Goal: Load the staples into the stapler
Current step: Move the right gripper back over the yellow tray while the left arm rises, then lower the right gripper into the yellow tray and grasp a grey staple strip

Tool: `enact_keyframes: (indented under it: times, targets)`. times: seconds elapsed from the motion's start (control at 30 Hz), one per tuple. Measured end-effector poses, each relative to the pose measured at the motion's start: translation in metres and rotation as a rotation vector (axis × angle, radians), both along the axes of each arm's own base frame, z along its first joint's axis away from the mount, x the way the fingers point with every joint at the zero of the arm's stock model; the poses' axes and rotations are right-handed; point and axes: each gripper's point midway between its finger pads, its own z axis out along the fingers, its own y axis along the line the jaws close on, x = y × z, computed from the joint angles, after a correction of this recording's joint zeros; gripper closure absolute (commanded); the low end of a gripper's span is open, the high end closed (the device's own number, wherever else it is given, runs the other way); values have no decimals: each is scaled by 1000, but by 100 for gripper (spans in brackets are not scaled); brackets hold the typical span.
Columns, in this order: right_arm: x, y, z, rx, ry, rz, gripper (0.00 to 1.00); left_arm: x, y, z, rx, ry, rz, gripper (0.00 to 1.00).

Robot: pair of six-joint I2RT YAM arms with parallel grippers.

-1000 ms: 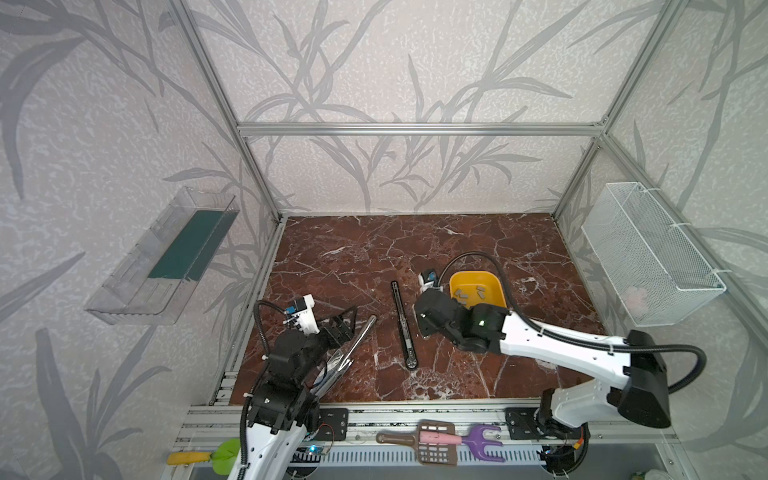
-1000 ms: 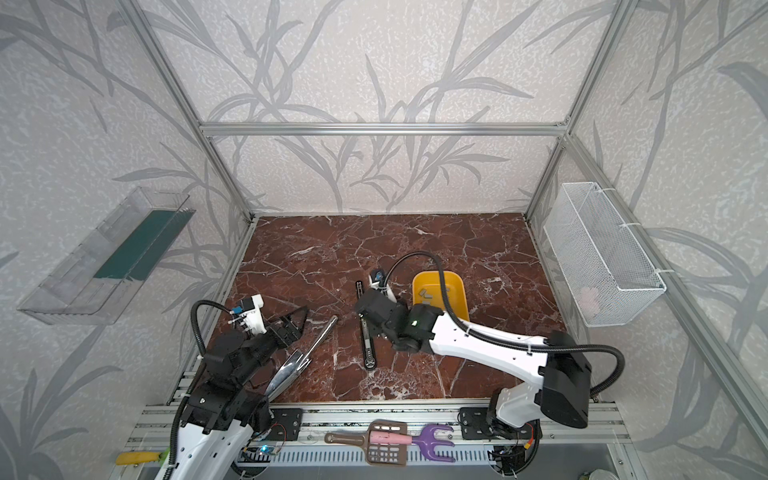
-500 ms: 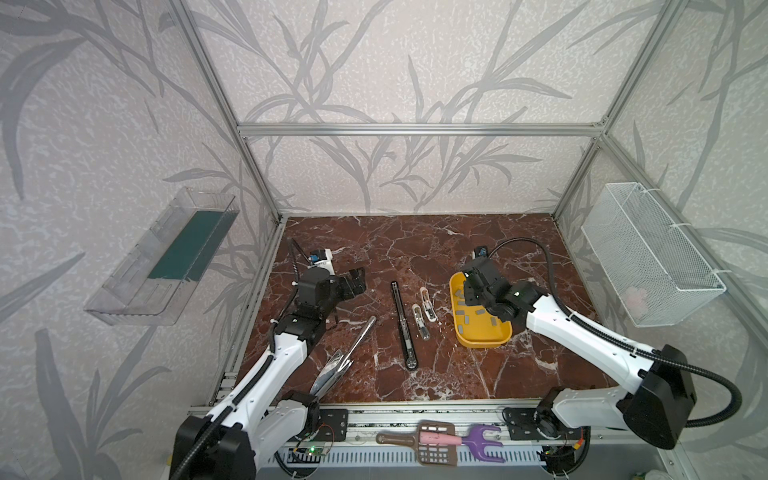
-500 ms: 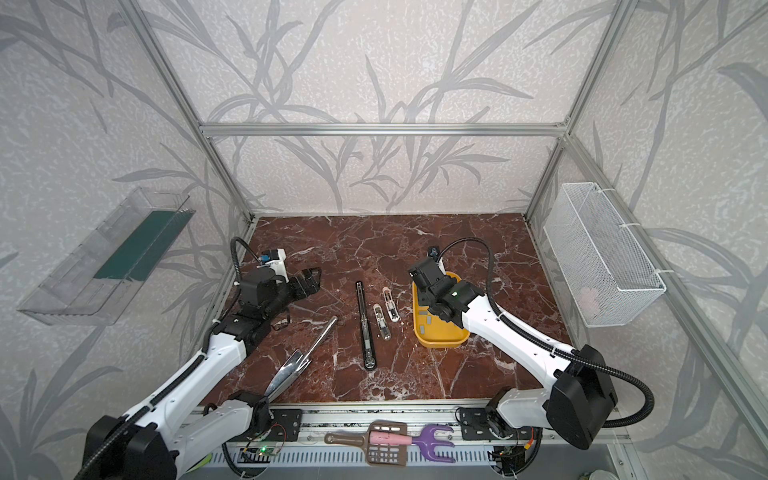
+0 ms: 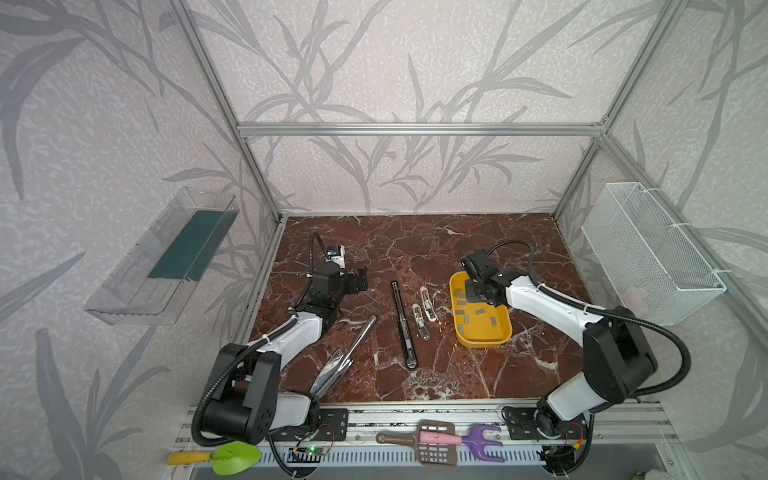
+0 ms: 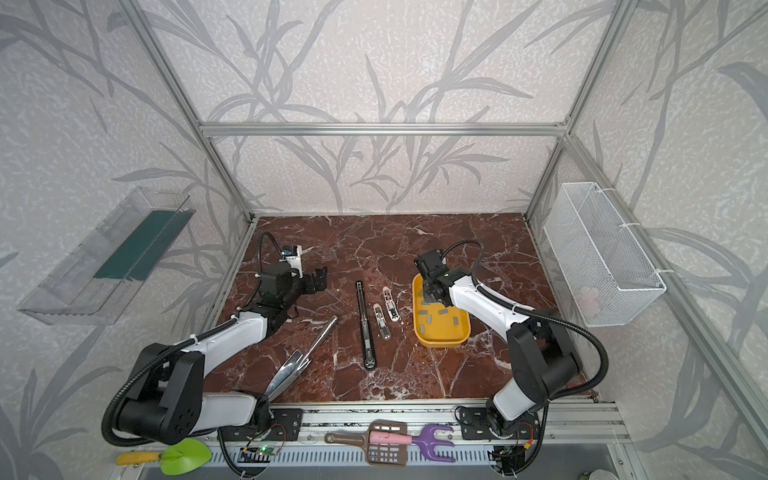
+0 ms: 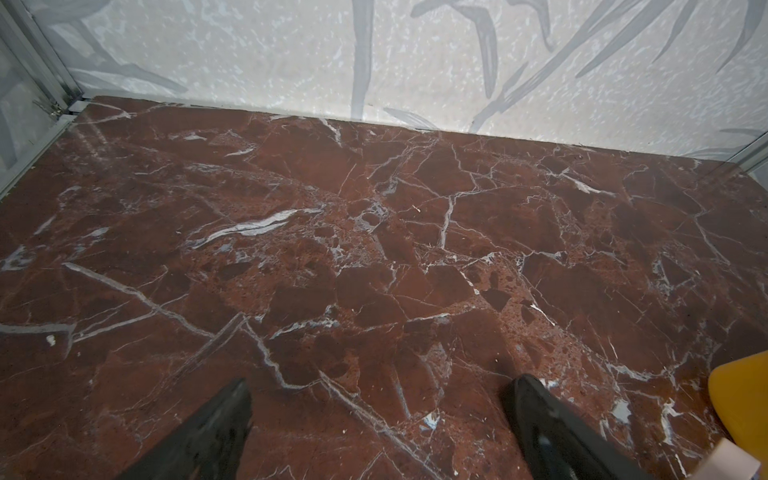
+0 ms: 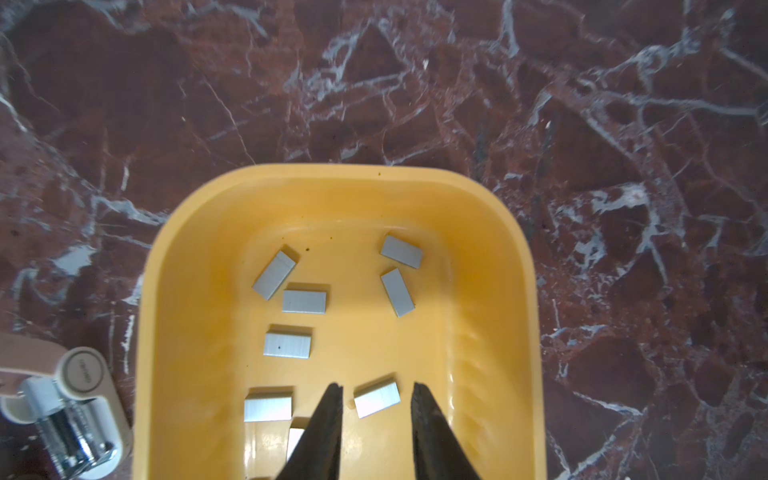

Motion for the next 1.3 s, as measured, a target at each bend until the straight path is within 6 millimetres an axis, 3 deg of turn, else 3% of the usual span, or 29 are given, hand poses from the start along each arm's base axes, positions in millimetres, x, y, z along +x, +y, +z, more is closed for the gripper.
enact_keyframes:
  times: [0.1,0.37,0.7,1.3]
  targets:
    - [9,-5,-15,-13,47,-11,68,4,3,10,-4,-41,3,1]
    - [36,-3,-26,-44,90,-4,66,6,2,17,-21,-66,-18,1]
    - [30,-17,-58,-14,207,-37,66,6,-3,22,-42,-82,-50,1]
    - [32,-18,-66,55,238,-53,74,6,-6,23,-51,-86,-70,1]
